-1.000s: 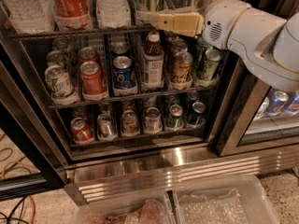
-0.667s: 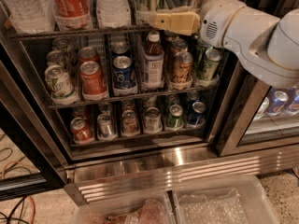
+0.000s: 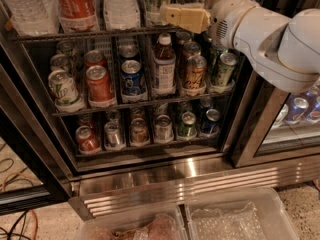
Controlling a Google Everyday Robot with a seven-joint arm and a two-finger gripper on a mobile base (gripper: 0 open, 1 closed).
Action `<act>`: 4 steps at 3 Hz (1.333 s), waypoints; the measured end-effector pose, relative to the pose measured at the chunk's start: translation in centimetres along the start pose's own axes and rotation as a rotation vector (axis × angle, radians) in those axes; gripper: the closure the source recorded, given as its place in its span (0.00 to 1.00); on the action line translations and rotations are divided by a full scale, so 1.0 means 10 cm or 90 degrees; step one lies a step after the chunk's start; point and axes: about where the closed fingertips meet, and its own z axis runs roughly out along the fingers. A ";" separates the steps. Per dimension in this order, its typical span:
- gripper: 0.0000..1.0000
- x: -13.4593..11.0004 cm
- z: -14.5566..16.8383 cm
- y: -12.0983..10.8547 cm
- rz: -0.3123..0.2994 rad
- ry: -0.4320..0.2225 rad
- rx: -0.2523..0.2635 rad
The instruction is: Pick redbull can from top shelf of fridge
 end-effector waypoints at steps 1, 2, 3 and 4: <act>0.08 -0.02 -0.01 0.01 0.000 0.000 0.000; 0.08 -0.03 -0.01 -0.02 0.002 0.002 0.010; 0.09 -0.02 -0.01 -0.06 0.008 0.008 0.026; 0.04 -0.03 0.01 -0.11 0.012 0.013 0.042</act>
Offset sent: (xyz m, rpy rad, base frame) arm 0.0422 -0.0506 -0.0066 0.0291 0.0719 -0.2763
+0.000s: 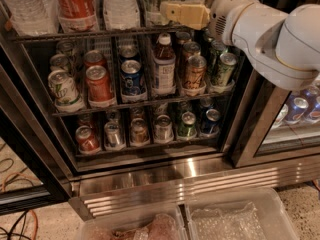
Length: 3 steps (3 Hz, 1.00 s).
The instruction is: Pick redbull can from top shelf of fridge
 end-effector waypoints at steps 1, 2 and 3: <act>0.23 0.00 0.01 -0.03 0.003 0.005 0.014; 0.46 0.00 0.02 -0.07 0.005 0.009 0.027; 0.67 -0.01 0.04 -0.13 0.007 0.013 0.042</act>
Offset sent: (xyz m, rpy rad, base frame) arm 0.0448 -0.0518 -0.0046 0.0091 0.0441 -0.2562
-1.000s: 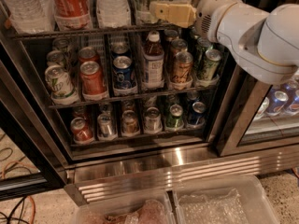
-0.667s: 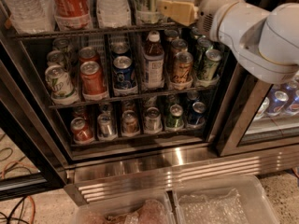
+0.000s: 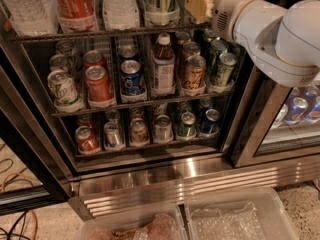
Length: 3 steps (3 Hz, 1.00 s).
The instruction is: Pick redbull can from top shelf of fridge
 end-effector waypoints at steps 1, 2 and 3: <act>0.68 0.00 0.01 -0.03 0.002 0.004 0.009; 0.87 -0.01 0.01 -0.04 0.003 0.007 0.014; 1.00 0.00 0.01 -0.07 0.003 0.009 0.023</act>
Offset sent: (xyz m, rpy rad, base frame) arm 0.0347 -0.0416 -0.0113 -0.0011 0.0462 -0.1926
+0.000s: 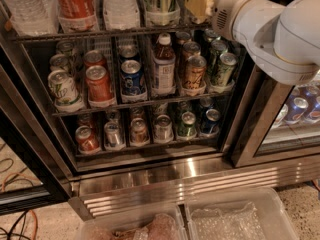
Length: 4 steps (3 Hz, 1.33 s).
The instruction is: Pick redbull can from top shelf of fridge
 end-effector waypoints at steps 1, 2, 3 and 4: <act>1.00 0.01 0.02 -0.10 -0.006 0.005 0.027; 1.00 -0.02 0.02 -0.15 -0.016 0.009 0.036; 1.00 -0.36 -0.03 -0.16 -0.055 -0.019 0.028; 1.00 -0.58 -0.18 -0.09 -0.089 -0.036 0.008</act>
Offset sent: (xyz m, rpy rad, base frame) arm 0.0159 -0.0219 0.0059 -0.0479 0.0059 -0.0790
